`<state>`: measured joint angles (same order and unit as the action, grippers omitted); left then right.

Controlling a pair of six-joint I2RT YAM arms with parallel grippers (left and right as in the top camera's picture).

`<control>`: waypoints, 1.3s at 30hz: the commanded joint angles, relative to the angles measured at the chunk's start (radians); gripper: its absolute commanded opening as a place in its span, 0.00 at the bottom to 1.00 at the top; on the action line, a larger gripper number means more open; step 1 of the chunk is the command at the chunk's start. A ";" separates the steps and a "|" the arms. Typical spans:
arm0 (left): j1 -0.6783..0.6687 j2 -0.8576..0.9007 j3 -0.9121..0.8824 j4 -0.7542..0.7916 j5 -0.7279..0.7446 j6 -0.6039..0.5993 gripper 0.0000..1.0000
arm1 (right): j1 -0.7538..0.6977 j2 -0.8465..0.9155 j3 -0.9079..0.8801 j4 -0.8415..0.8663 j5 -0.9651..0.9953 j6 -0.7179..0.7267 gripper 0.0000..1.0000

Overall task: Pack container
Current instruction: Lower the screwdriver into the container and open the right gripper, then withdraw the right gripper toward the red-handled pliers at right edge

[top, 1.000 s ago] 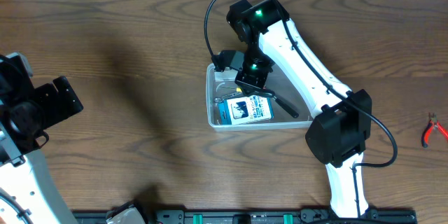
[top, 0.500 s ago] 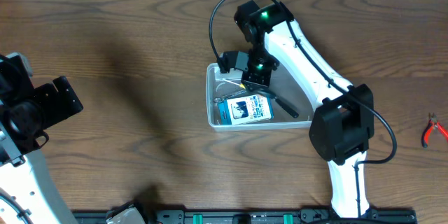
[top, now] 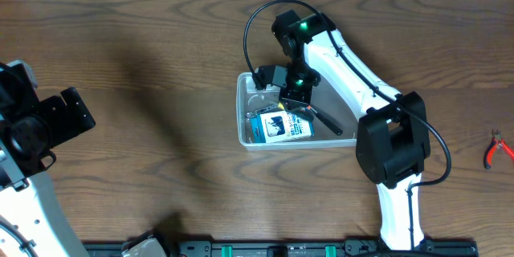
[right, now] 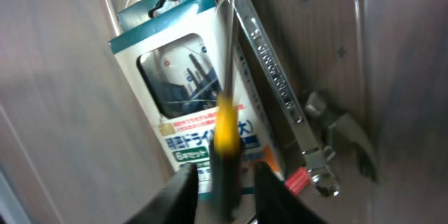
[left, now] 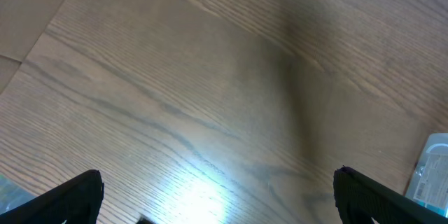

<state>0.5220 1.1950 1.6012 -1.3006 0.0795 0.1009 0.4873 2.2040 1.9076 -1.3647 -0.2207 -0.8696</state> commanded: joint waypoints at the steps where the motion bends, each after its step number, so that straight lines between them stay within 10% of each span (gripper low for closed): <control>1: 0.005 0.002 0.011 0.000 0.007 -0.012 0.98 | -0.008 -0.006 -0.006 0.005 -0.008 -0.011 0.41; 9: 0.005 0.002 0.011 0.000 0.007 -0.012 0.98 | -0.009 -0.007 0.002 0.011 0.033 0.002 0.57; 16: 0.005 0.002 0.011 0.000 0.007 -0.012 0.98 | -0.016 -0.039 0.141 0.003 0.205 0.285 0.99; 39: 0.005 0.002 0.011 0.000 0.007 -0.013 0.98 | -0.538 -0.464 0.280 -0.334 0.328 0.947 0.99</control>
<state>0.5220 1.1950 1.6012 -1.3010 0.0795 0.1009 -0.0132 1.7699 2.1963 -1.6947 0.1547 -0.0208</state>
